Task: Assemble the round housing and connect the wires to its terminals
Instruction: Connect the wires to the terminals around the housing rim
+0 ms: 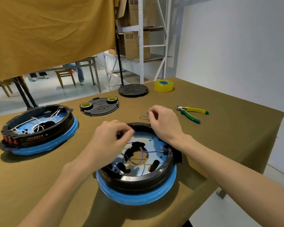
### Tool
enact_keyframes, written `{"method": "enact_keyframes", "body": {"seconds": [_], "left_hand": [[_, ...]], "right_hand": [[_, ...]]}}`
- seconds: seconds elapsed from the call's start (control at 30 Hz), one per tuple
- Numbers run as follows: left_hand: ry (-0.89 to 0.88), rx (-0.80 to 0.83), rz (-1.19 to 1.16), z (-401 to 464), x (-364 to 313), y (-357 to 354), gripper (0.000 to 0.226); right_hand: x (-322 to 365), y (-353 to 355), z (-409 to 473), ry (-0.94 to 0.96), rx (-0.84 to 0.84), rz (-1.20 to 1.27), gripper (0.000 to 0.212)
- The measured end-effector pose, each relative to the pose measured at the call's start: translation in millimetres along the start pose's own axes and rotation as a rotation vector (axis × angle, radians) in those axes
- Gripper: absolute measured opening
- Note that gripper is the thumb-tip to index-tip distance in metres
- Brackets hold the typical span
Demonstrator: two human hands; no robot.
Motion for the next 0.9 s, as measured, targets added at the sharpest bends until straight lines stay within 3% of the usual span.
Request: {"method": "enact_keyframes", "body": {"seconds": [0.07,0.17,0.23,0.33,0.5,0.63,0.9], "left_hand": [[0.092,-0.115,-0.081,-14,32,10,0.021],[0.207,-0.222,-0.266,-27,65,7,0.027],[0.226,-0.192,-0.354,-34,73,-4,0.031],[0.247,-0.130,-0.484,-44,79,-21,0.034],[0.268,-0.179,-0.604,-51,80,-31,0.038],[0.286,-0.185,-0.596,-52,84,-34,0.040],[0.306,-0.173,-0.573,-50,90,-39,0.040]], "right_hand": [[26,-3,-9,0.149,0.063,0.067,0.017],[57,-30,-28,0.120,0.389,0.222,0.020],[69,-47,-42,0.079,0.554,0.254,0.027],[76,-61,-54,0.049,0.653,0.159,0.031],[78,-70,-54,-0.030,0.582,0.085,0.019],[80,-77,-51,-0.098,0.628,0.038,0.019],[82,-85,-48,-0.081,0.629,0.046,0.016]]}}
Point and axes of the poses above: each hand's wrist, its own z-axis towards the middle knuckle, its own y-axis out of the back of the hand, x = y × z, the point moved 5 cm from there along z, towards the middle knuckle, and after that the axes turned 11 degrees about z, right-handed, at the moved point
